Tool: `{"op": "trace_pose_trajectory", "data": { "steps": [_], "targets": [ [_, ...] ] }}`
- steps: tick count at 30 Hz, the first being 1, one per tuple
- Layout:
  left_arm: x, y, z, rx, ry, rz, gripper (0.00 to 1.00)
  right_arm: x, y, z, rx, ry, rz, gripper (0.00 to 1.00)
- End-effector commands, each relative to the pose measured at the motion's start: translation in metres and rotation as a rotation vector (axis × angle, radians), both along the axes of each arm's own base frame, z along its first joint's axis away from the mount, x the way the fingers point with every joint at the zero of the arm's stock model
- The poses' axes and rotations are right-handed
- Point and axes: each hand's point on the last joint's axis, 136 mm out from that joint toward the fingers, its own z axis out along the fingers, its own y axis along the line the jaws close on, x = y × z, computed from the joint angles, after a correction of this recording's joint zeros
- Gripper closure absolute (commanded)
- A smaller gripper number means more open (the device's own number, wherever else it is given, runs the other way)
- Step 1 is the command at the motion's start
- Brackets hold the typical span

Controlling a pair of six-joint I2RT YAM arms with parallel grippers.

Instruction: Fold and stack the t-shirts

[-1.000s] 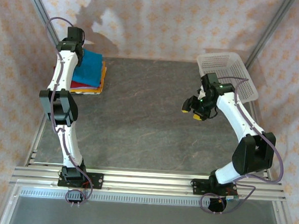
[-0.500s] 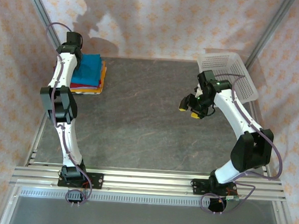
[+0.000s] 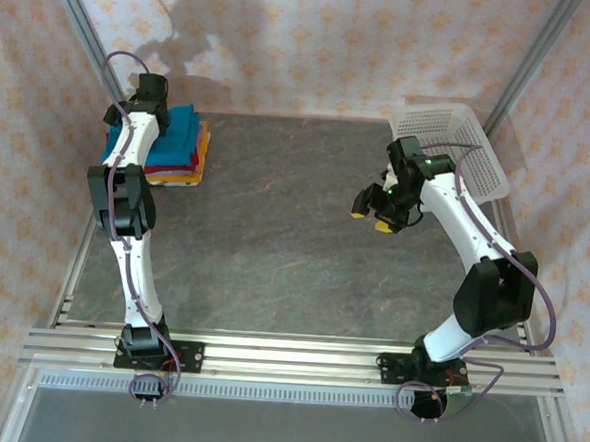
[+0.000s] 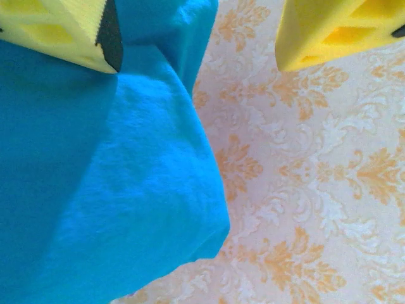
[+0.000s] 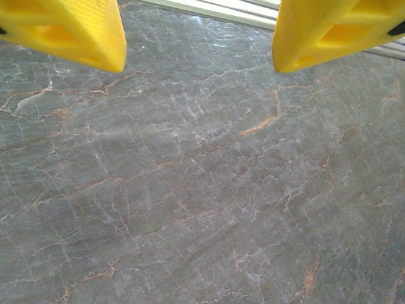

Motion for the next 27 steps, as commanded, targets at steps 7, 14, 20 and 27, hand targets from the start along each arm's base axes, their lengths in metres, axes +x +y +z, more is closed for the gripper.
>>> {"op": "trace_pose_trajectory", "data": {
  "steps": [7, 14, 20, 27],
  "targets": [
    [-0.023, 0.007, 0.083, 0.168, -0.22, 0.069, 0.0, -0.004, -0.002, 0.01, -0.009, -0.026, 0.002, 0.36],
    [-0.047, -0.068, 0.144, 0.087, -0.423, -0.088, 0.0, 0.007, 0.002, 0.015, 0.013, -0.104, 0.012, 0.12],
    [-0.067, -0.161, 0.158, -0.138, -0.519, -0.266, 0.0, 0.018, -0.006, 0.017, -0.025, -0.194, 0.001, 0.01],
    [-0.104, -0.237, 0.127, -0.622, -0.744, -0.446, 0.0, 0.043, -0.024, 0.029, -0.12, -0.403, -0.032, 0.01]
  ]
}}
